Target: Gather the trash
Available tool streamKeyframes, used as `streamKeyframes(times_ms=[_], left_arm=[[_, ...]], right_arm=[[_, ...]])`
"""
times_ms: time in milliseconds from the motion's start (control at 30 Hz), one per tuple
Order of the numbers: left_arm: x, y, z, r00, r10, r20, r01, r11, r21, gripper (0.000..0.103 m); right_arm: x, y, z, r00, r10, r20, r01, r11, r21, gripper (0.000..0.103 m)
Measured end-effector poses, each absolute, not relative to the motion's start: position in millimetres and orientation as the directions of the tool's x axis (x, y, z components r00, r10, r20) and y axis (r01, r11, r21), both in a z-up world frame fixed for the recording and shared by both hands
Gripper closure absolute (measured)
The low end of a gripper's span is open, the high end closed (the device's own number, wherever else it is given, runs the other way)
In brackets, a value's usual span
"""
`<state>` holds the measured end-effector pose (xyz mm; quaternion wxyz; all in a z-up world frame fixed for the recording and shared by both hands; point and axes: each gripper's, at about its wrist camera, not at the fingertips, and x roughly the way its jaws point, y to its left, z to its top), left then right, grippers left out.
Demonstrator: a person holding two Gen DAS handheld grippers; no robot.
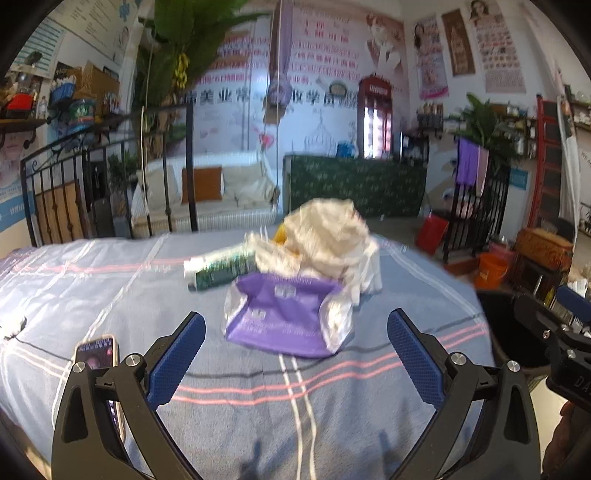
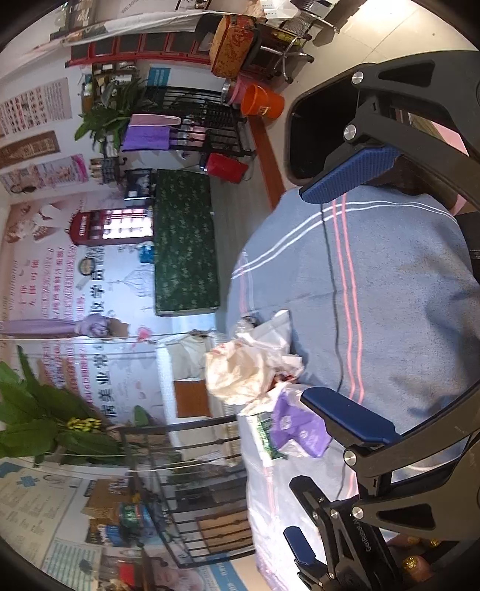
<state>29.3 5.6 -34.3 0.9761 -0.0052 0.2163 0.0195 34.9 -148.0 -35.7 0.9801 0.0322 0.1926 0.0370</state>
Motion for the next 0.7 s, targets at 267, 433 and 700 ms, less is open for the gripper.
streamKeyframes(times_ms=[267,433,700], left_arm=[[61,33,-74,0.784,0.020,-0.620,-0.066,0.996,-0.051,0.006],[67,39,-79,0.763,0.044,-0.645,-0.075,0.997,-0.021,0.006],[93,55,-75,0.737,0.018,-0.676,-0.051,0.998,-0.028,0.006]], right_arm=[[83,-127,-65,0.844,0.127,-0.521,-0.130,0.991,0.031,0.005],[107,-111,-70,0.809,0.177,-0.561,-0.190,0.981,0.035,0.005],[148,-87,-70,0.783,0.194,-0.592,-0.241,0.971,-0.001,0.005]])
